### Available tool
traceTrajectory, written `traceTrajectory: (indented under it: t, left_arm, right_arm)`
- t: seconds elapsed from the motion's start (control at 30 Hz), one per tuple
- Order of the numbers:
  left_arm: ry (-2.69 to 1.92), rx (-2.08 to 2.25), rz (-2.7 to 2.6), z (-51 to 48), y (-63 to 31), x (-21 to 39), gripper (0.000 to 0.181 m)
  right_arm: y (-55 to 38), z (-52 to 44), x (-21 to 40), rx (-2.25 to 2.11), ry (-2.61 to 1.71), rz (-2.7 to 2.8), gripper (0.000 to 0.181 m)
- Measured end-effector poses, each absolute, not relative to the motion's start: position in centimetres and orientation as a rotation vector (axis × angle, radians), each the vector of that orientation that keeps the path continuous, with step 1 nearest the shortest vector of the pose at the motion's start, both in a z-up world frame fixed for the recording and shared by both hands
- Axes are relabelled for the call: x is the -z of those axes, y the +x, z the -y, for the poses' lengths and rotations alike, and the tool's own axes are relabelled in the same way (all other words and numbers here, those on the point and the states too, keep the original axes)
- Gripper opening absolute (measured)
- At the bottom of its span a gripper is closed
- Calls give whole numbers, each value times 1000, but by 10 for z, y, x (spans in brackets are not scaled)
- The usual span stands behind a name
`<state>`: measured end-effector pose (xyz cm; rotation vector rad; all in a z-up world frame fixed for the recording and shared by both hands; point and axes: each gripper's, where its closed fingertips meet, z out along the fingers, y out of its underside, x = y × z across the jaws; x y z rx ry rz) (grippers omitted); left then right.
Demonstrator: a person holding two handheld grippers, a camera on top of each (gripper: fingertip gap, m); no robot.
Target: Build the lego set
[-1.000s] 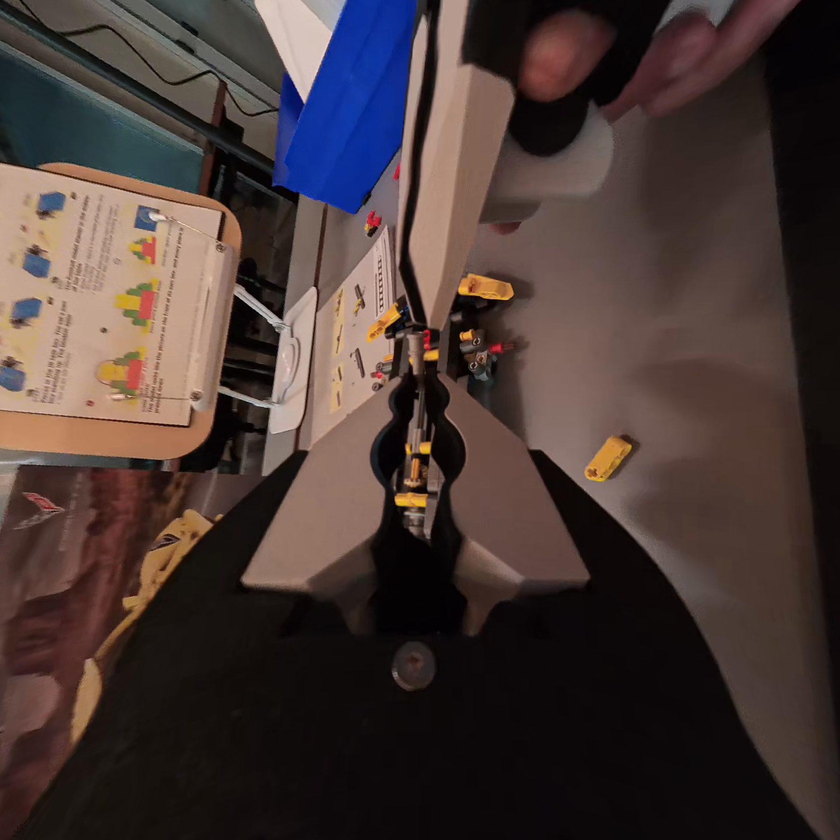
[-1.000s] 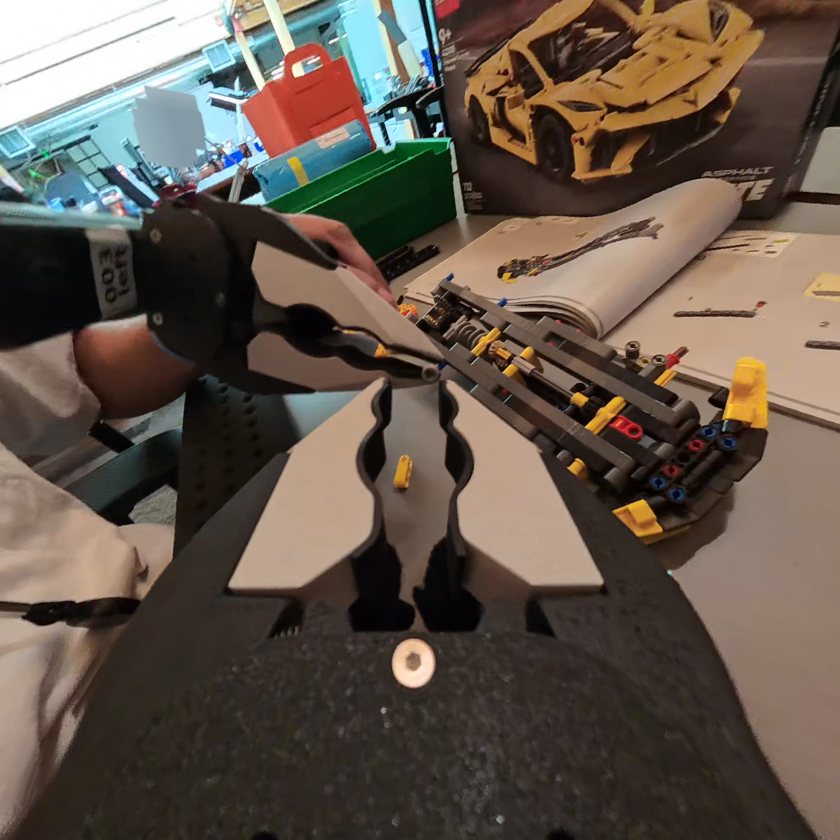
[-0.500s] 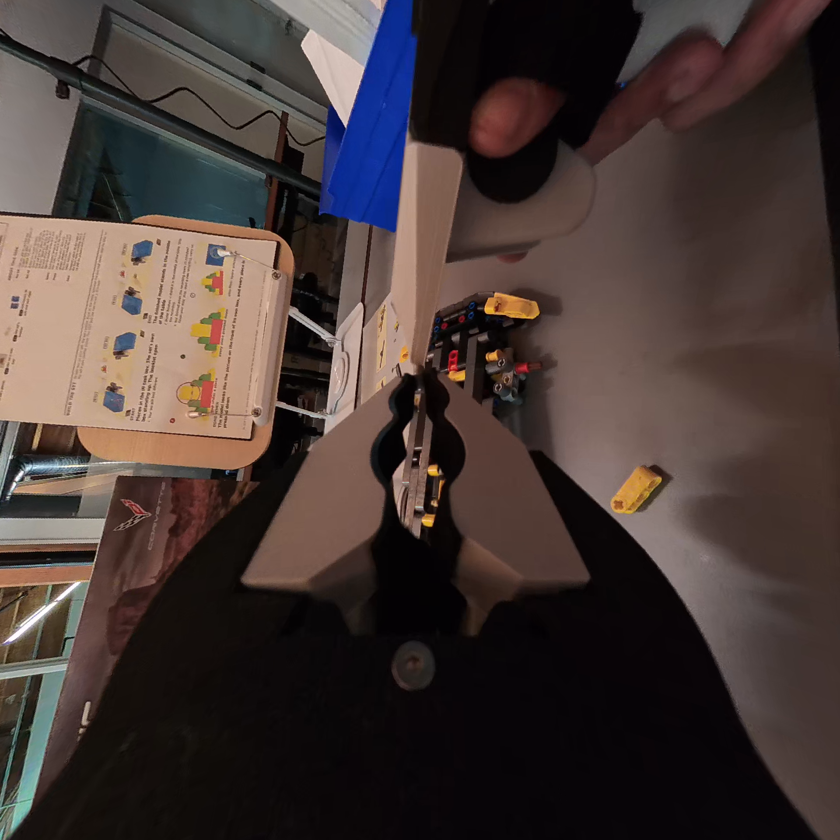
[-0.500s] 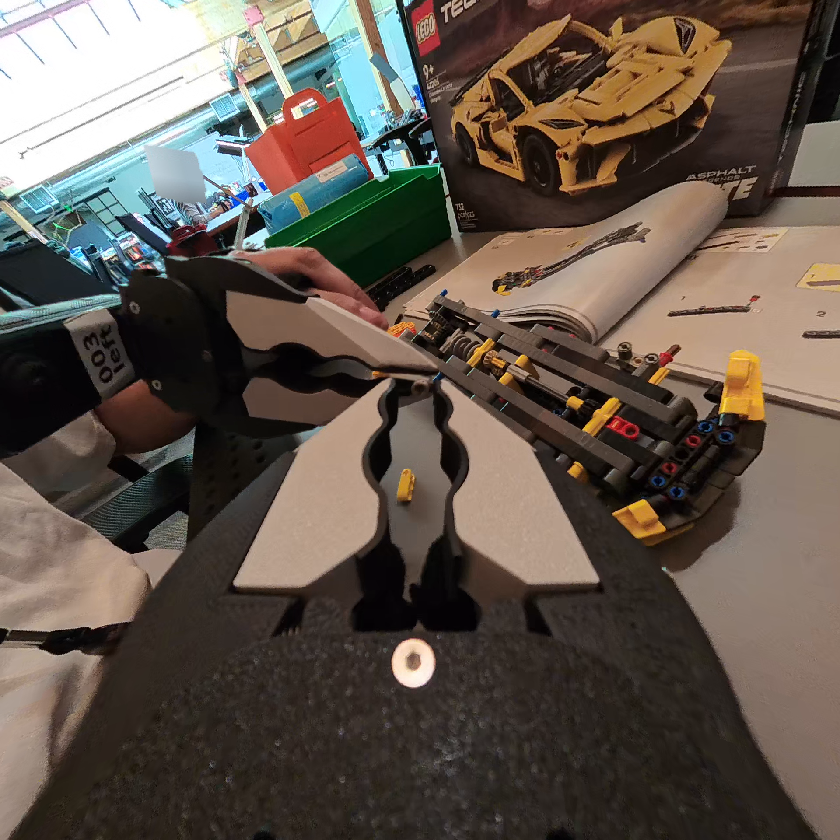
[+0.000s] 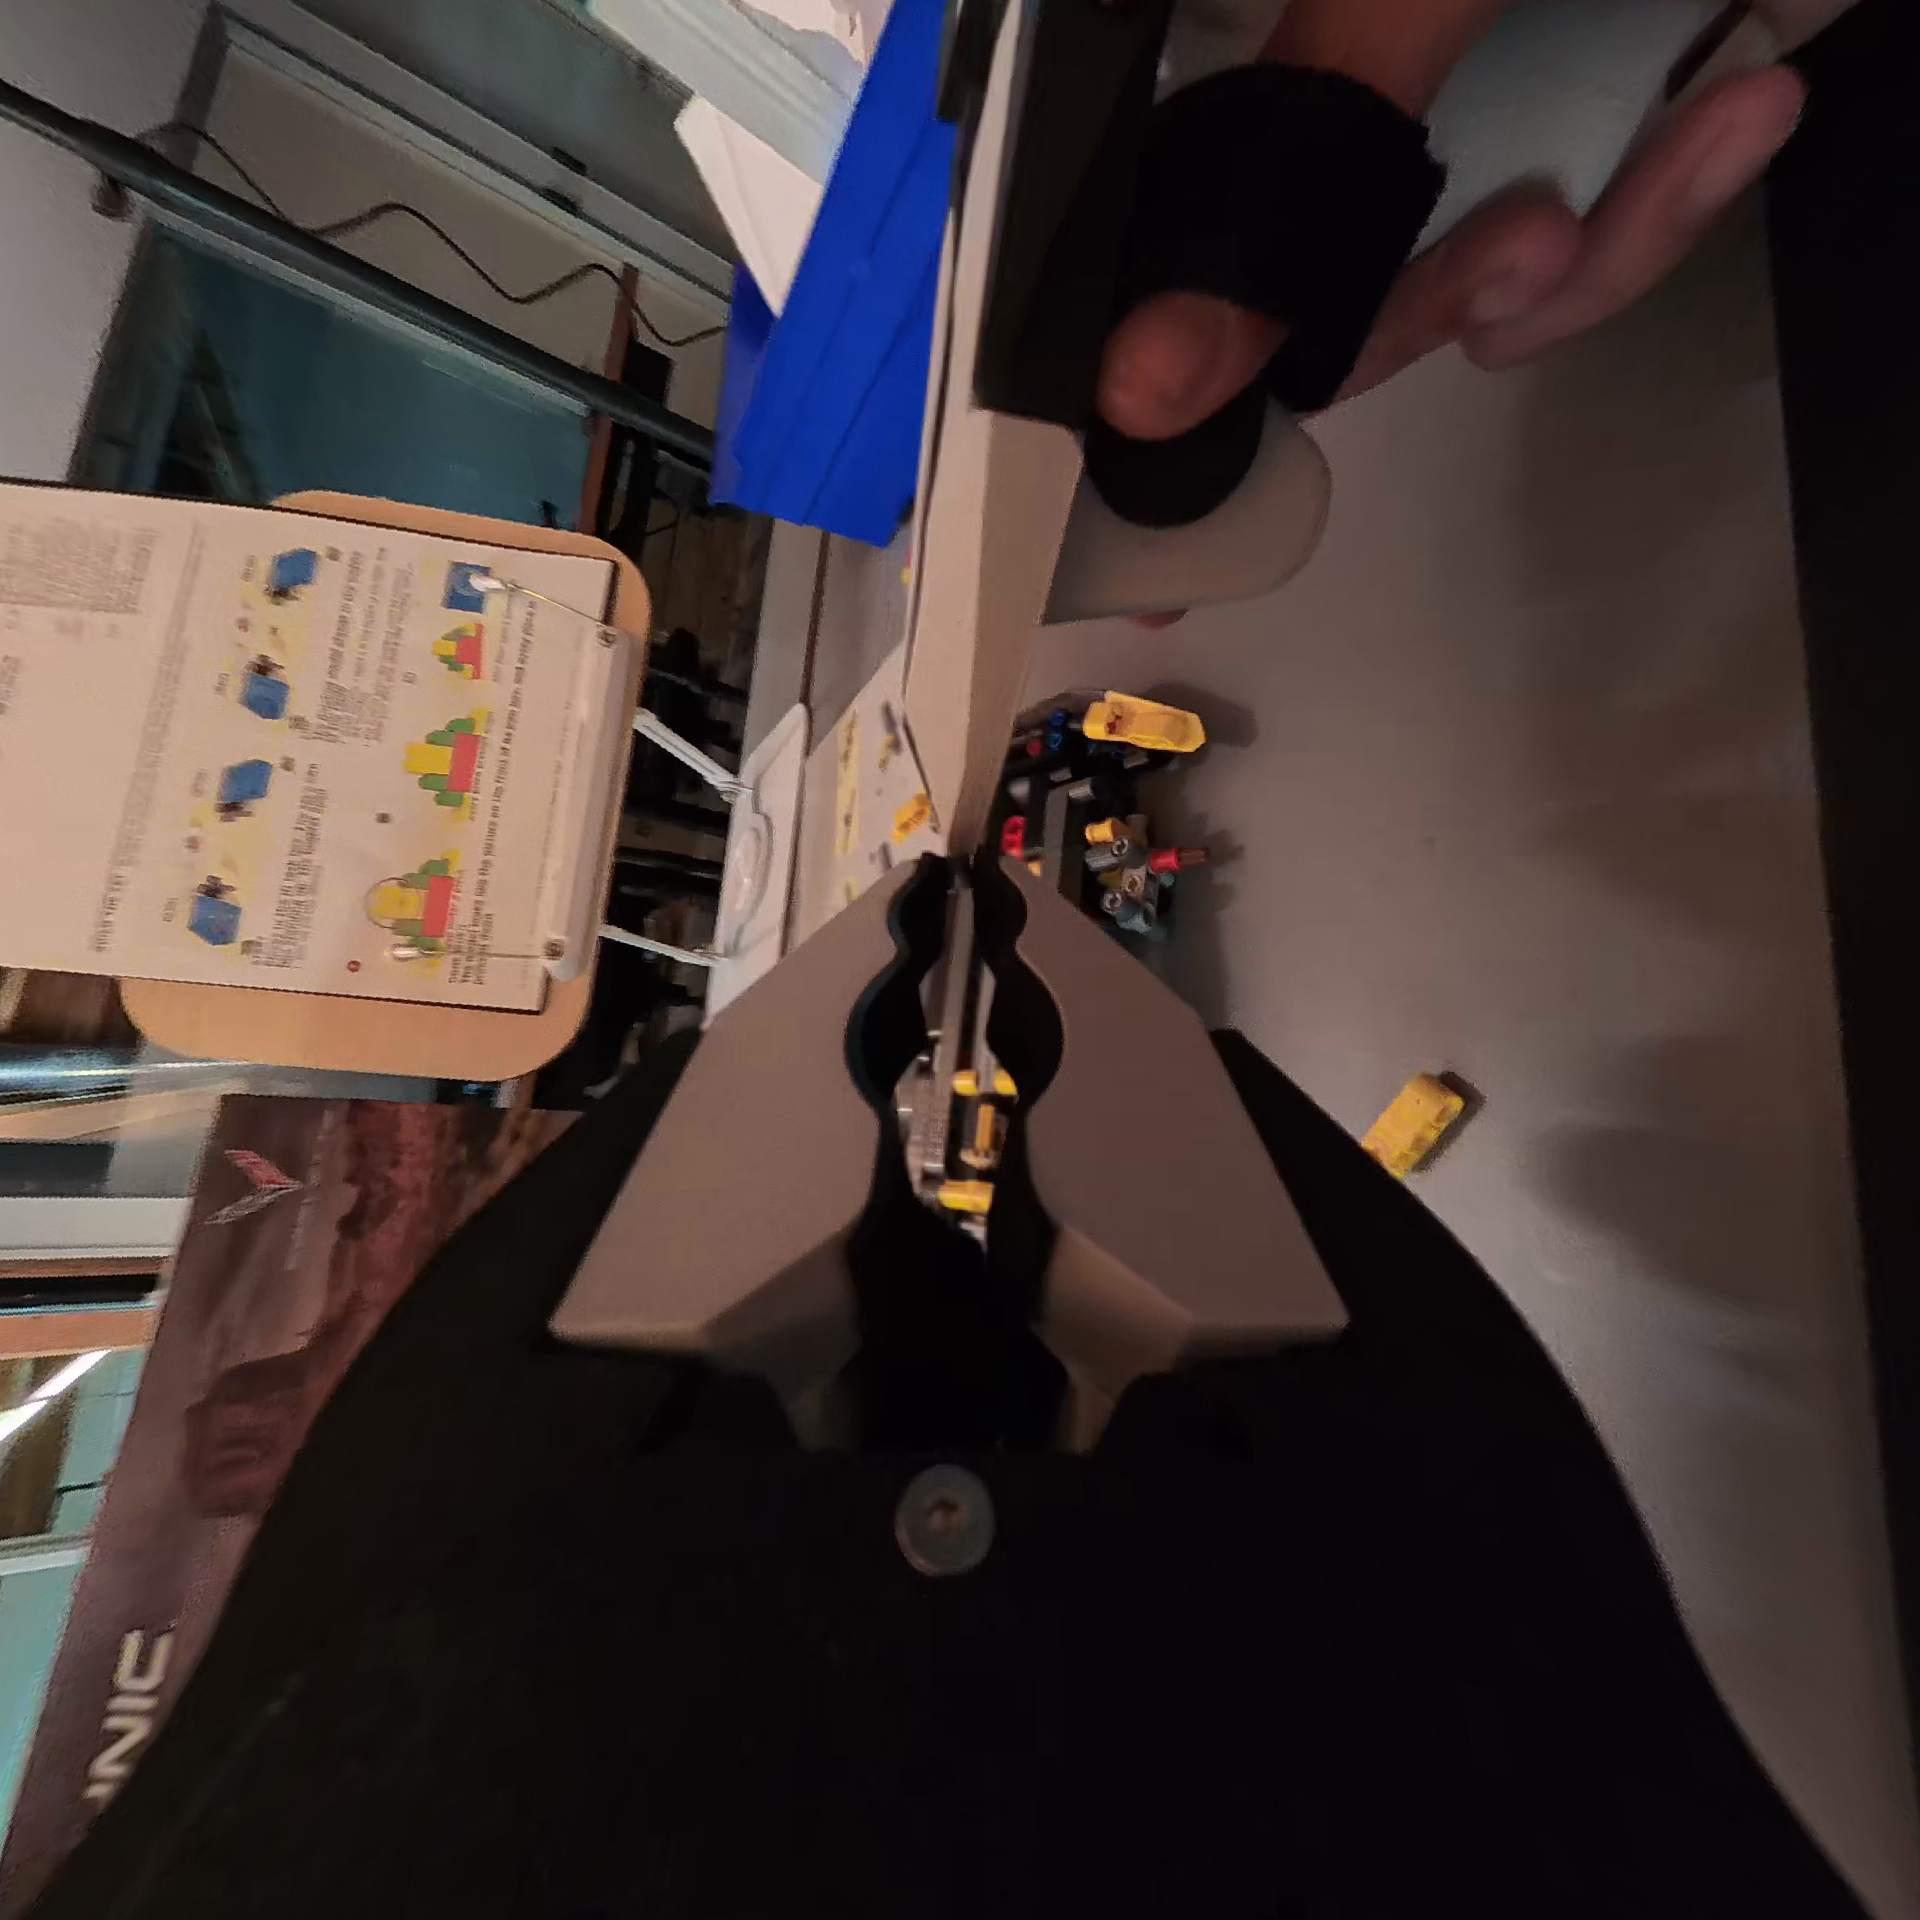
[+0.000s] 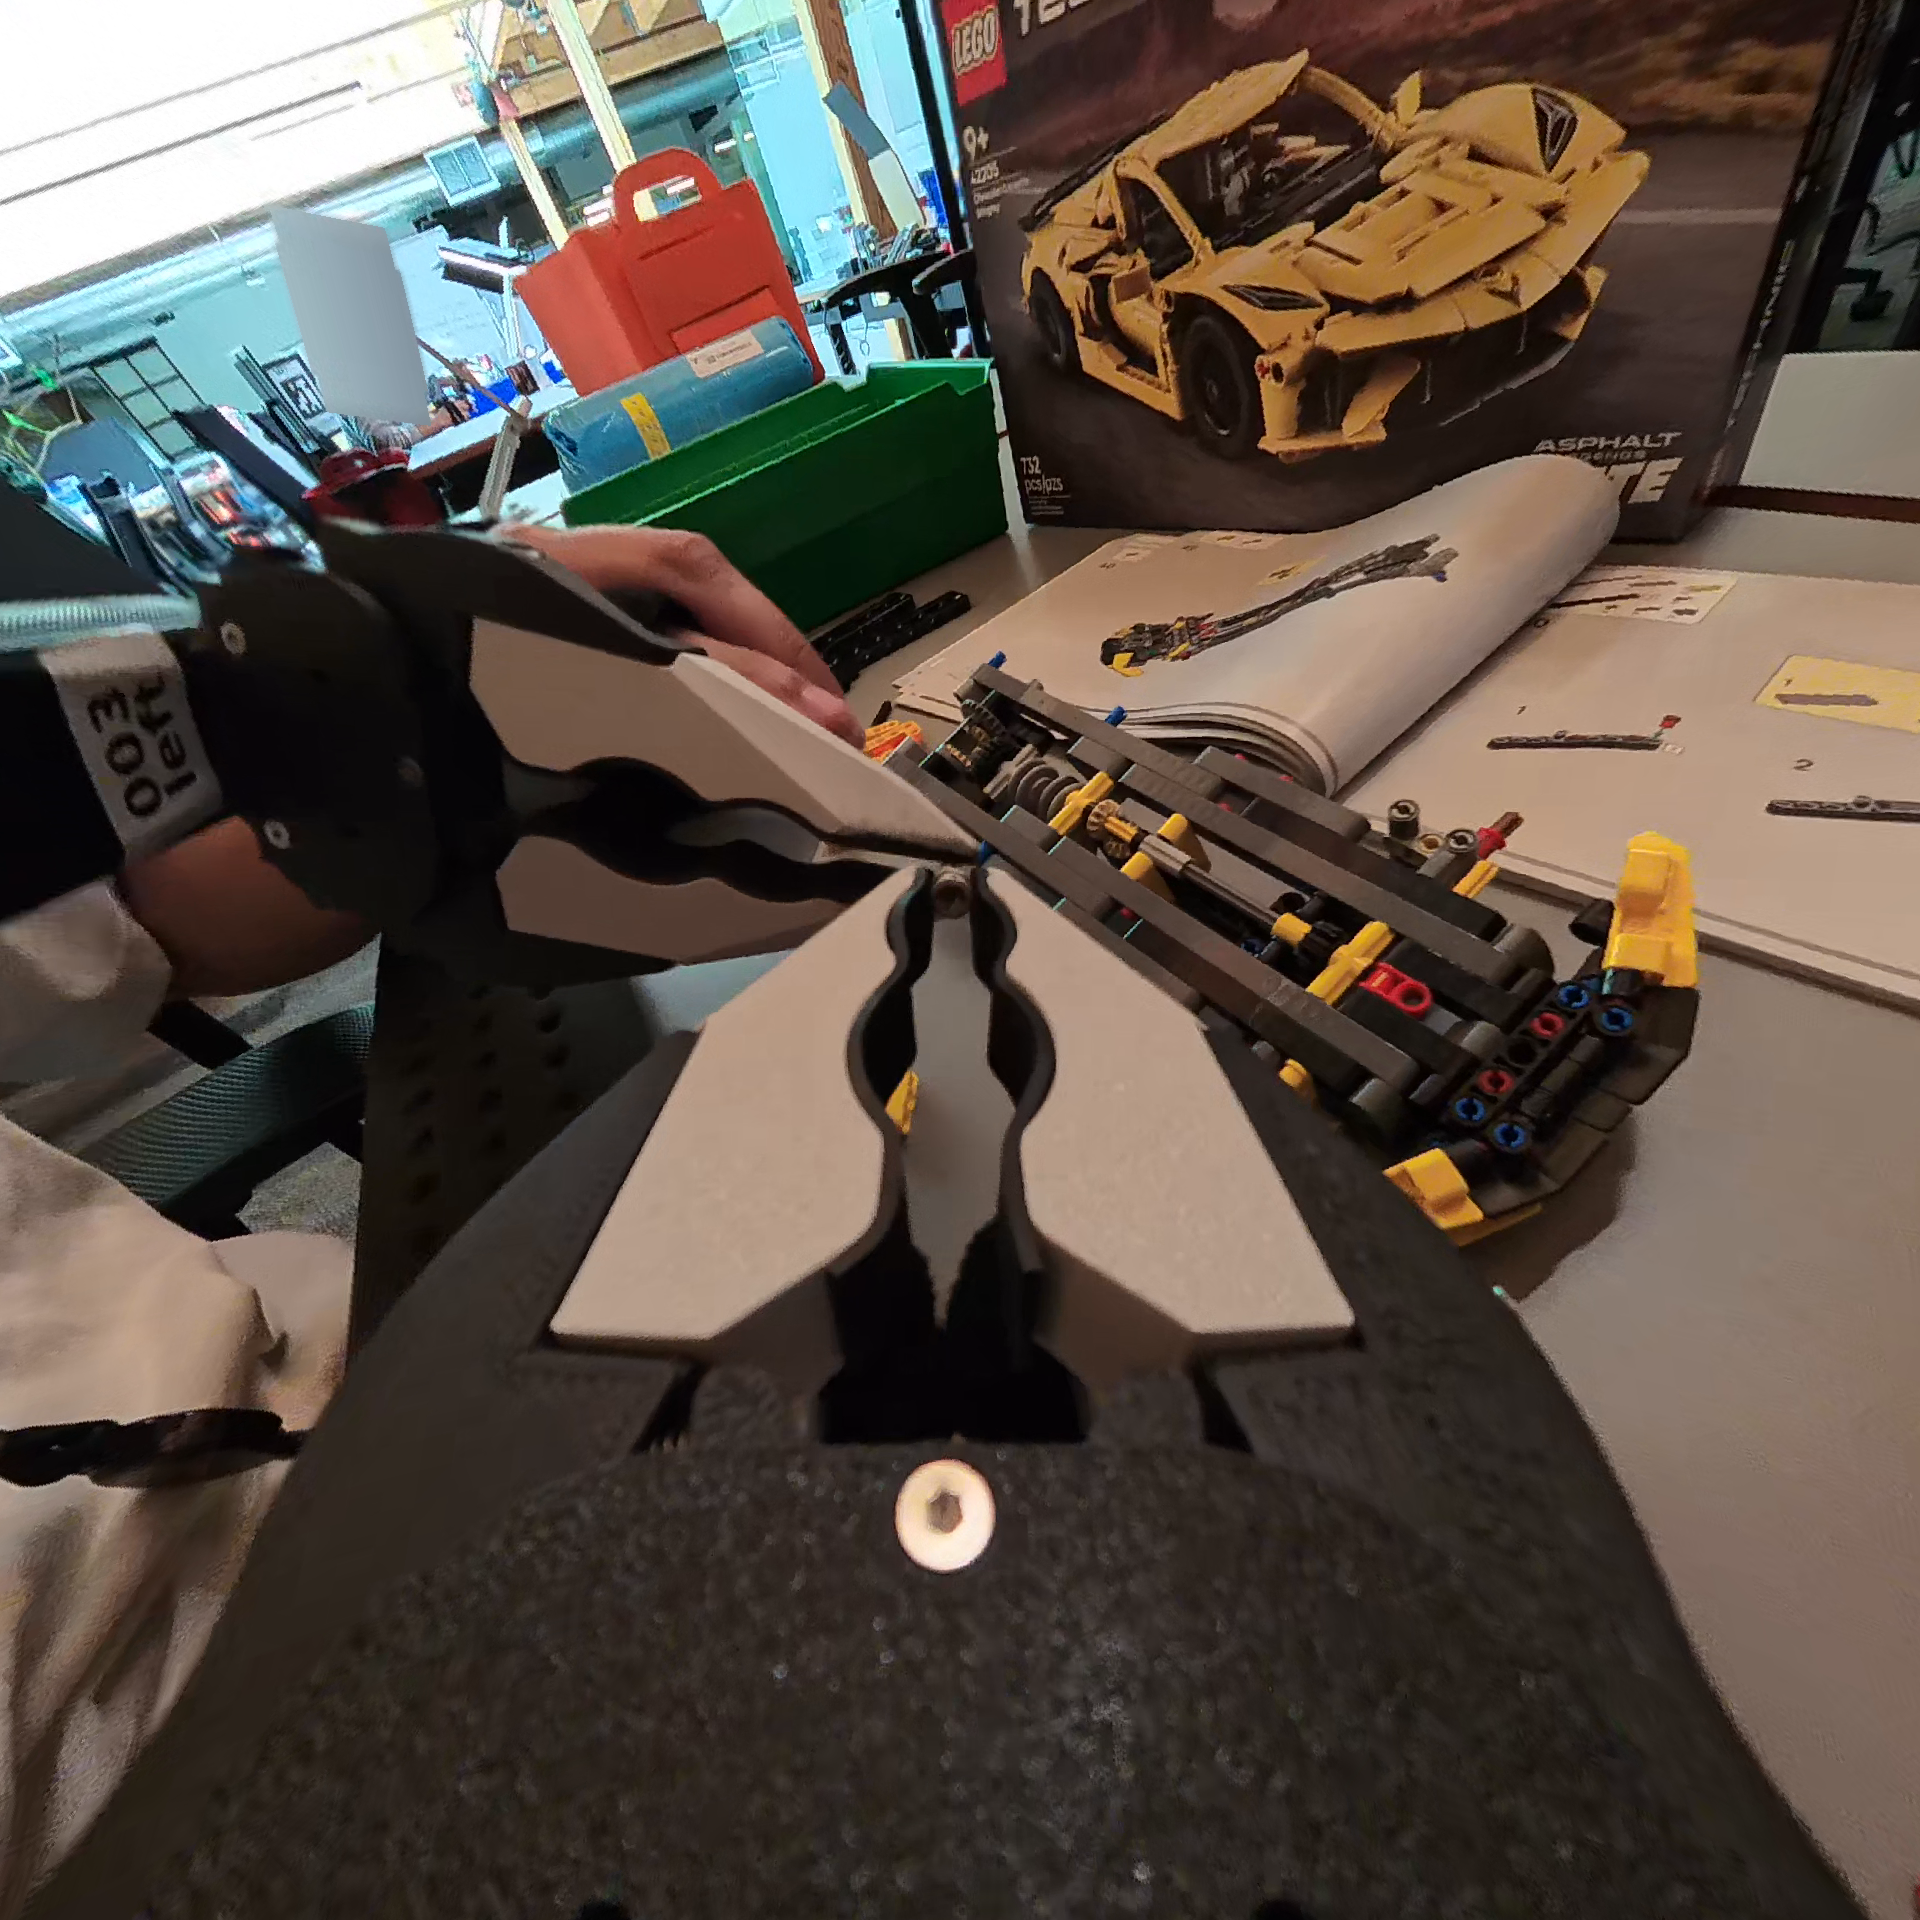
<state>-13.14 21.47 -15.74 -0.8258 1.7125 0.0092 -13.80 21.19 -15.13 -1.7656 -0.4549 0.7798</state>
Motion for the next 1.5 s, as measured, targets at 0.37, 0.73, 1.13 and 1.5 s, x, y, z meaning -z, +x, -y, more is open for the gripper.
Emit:
traceTrajectory:
  t: [0.37,0.73,1.13,1.5]
  left_arm:
    - [-1237,507,-2389,-207,-188,228,19]
    - [-1244,481,-2539,-197,-172,254,6]
    - [-1590,704,-2137,-185,-168,238,7]
    - [-1574,627,-2207,-175,-174,253,12]
  right_arm:
    - [-134,-215,157,-718,-1788,465,5]
    - [-120,-215,151,-689,-1747,417,5]
    - [-110,-219,148,-658,-1729,378,5]
    - [-118,-216,152,-650,-1740,431,5]
